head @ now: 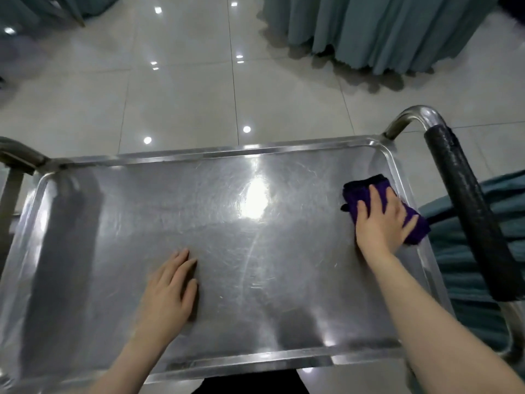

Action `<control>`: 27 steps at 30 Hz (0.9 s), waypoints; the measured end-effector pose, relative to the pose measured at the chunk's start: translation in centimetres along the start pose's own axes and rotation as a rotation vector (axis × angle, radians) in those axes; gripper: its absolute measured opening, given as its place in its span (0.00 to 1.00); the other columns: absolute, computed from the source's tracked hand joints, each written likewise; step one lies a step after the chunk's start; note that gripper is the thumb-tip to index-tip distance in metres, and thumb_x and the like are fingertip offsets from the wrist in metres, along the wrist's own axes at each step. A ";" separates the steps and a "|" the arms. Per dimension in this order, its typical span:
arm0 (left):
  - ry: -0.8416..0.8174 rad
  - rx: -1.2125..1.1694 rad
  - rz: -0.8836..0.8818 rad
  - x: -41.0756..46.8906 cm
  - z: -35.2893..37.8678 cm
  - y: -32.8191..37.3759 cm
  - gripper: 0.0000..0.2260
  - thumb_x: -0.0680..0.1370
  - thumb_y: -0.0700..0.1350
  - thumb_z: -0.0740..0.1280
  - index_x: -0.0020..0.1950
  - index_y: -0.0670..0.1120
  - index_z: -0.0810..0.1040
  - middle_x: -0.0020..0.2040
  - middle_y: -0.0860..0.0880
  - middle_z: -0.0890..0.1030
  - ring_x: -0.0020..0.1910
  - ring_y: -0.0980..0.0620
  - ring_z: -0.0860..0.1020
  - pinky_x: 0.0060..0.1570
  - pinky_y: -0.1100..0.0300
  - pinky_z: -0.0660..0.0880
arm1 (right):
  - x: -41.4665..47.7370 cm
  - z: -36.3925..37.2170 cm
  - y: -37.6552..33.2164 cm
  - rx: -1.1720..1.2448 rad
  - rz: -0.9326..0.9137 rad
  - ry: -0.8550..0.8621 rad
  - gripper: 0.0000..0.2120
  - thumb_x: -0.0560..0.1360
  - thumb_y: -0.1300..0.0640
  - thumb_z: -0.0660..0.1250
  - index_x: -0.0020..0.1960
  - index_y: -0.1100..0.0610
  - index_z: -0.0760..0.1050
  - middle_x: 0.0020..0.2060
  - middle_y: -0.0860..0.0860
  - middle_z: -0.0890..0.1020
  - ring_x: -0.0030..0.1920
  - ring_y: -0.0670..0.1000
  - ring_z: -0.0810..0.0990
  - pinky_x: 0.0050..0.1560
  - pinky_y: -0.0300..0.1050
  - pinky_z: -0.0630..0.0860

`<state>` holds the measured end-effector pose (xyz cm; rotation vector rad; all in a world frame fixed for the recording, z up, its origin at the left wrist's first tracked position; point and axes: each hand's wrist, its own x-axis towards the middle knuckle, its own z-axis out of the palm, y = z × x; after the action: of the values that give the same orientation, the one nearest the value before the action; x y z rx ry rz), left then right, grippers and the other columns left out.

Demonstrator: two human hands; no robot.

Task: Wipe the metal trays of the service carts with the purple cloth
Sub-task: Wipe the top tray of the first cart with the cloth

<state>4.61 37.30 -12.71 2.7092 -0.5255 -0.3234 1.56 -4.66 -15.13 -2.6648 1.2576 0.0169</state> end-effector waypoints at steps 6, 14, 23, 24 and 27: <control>-0.045 -0.002 0.000 0.0 -1.1 0.1 0.23 0.78 0.53 0.54 0.65 0.44 0.76 0.71 0.48 0.71 0.70 0.46 0.70 0.68 0.52 0.66 | -7.6 3.8 -13.7 0.023 -0.351 -0.014 0.23 0.80 0.43 0.57 0.75 0.43 0.63 0.76 0.50 0.62 0.75 0.56 0.59 0.72 0.67 0.43; -0.033 0.041 -0.098 0.0 -3.8 -3.7 0.24 0.77 0.55 0.53 0.64 0.43 0.77 0.70 0.43 0.71 0.63 0.41 0.74 0.64 0.49 0.70 | -11.1 4.4 -17.0 0.052 -0.810 -0.149 0.23 0.81 0.41 0.54 0.74 0.42 0.63 0.76 0.47 0.62 0.76 0.52 0.59 0.73 0.56 0.36; 0.074 -0.007 -0.265 -1.3 -6.8 -12.7 0.25 0.77 0.57 0.55 0.66 0.44 0.75 0.70 0.44 0.71 0.68 0.42 0.69 0.68 0.46 0.66 | -8.2 2.9 -13.8 0.080 0.001 0.015 0.24 0.81 0.43 0.52 0.75 0.47 0.63 0.76 0.54 0.59 0.75 0.61 0.57 0.71 0.73 0.46; 0.071 -0.012 -0.264 -1.8 -6.9 -13.2 0.25 0.77 0.58 0.55 0.67 0.45 0.74 0.71 0.45 0.70 0.69 0.43 0.68 0.69 0.47 0.66 | -9.9 3.7 -16.5 0.088 -0.003 0.008 0.23 0.81 0.44 0.53 0.76 0.47 0.62 0.77 0.54 0.59 0.75 0.60 0.56 0.71 0.72 0.45; 0.083 -0.024 -0.243 -2.5 -7.5 -15.0 0.25 0.77 0.58 0.55 0.67 0.45 0.74 0.71 0.45 0.69 0.69 0.44 0.69 0.69 0.49 0.65 | -16.2 6.9 -26.5 0.058 -0.296 -0.032 0.24 0.81 0.44 0.55 0.76 0.45 0.61 0.77 0.52 0.60 0.76 0.58 0.56 0.72 0.69 0.44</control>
<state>9.25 53.57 -11.33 2.7522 -0.1675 -0.2756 11.99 25.41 -15.89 -2.7591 0.8307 -0.0194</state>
